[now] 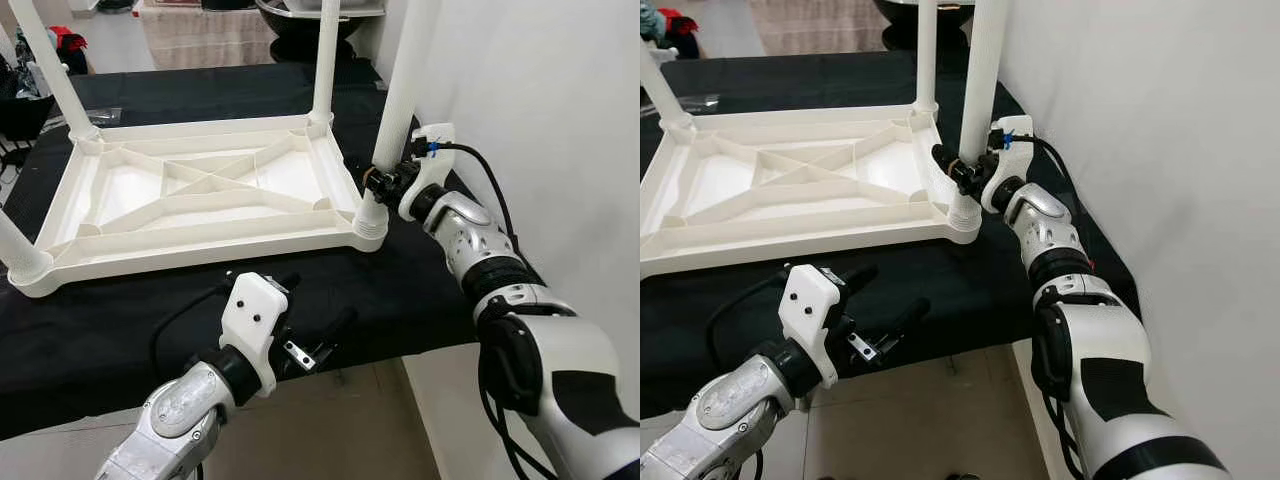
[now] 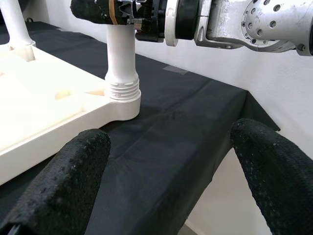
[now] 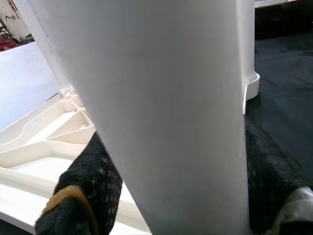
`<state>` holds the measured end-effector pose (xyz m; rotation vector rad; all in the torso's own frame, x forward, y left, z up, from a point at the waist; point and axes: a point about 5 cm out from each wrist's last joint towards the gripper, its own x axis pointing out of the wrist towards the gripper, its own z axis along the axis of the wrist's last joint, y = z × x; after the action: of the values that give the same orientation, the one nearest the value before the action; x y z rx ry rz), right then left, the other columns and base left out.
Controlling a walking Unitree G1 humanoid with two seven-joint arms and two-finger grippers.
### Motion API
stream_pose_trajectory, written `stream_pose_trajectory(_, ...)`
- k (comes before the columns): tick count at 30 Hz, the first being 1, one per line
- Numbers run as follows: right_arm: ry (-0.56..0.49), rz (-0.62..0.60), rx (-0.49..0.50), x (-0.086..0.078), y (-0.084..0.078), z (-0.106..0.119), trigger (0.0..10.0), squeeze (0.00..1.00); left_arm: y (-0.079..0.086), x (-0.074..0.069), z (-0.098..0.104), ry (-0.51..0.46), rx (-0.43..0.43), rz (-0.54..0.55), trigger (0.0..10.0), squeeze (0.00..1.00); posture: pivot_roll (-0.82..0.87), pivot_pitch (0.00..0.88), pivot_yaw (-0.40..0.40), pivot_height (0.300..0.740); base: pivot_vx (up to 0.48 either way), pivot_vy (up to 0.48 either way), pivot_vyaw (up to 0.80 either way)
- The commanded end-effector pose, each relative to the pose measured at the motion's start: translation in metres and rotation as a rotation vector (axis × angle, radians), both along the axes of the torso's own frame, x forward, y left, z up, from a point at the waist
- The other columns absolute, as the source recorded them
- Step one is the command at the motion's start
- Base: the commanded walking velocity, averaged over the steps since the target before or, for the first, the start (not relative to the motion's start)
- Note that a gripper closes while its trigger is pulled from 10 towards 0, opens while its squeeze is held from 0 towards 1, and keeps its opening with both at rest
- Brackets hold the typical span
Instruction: Building children table
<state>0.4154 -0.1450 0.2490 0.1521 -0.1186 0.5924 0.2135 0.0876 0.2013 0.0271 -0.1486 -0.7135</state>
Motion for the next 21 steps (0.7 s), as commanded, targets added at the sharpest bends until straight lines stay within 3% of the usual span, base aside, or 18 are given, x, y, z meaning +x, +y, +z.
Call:
stream_pose_trajectory(1,-0.01,0.053,-0.008,0.0,0.01,0.005,0.0,0.0,-0.001,-0.003,0.0,0.002,0.005,-0.004,10.0,0.0,0.15,0.164,-0.068,0.74,0.0,0.0,0.0)
stream_pose_trajectory(9,-0.006,-0.052,-0.053,0.002,0.009,-0.002,0.0,0.0,-0.002,-0.002,0.0,0.0,0.003,-0.003,10.0,0.0,0.14,0.165,-0.068,0.74,0.0,0.0,0.0)
stream_pose_trajectory(14,0.06,-0.356,-0.086,0.006,0.001,-0.018,0.0,0.0,-0.002,0.0,0.0,-0.003,0.004,-0.001,10.0,0.0,0.13,0.165,-0.067,0.74,0.0,0.0,0.0)
stream_pose_trajectory(15,0.06,-0.356,-0.086,0.006,0.001,-0.018,0.0,0.0,-0.002,0.0,0.0,-0.003,0.004,-0.001,10.0,0.0,0.13,0.165,-0.067,0.74,0.0,0.0,0.0)
stream_pose_trajectory(17,0.1,-0.528,-0.117,0.007,-0.003,-0.024,0.0,0.0,-0.002,0.0,0.0,-0.004,0.005,0.001,10.0,0.0,0.13,0.166,-0.064,0.74,0.0,0.0,0.0)
stream_pose_trajectory(19,0.1,-0.528,-0.117,0.007,-0.003,-0.024,0.0,0.0,-0.002,0.0,0.0,-0.004,0.005,0.001,10.0,0.0,0.13,0.166,-0.064,0.74,0.0,0.0,0.0)
stream_pose_trajectory(21,0.156,-0.793,-0.107,0.004,-0.005,-0.031,0.0,0.0,-0.002,0.001,0.001,-0.006,0.004,0.0,10.0,0.0,0.13,0.166,-0.064,0.74,0.0,0.0,0.0)
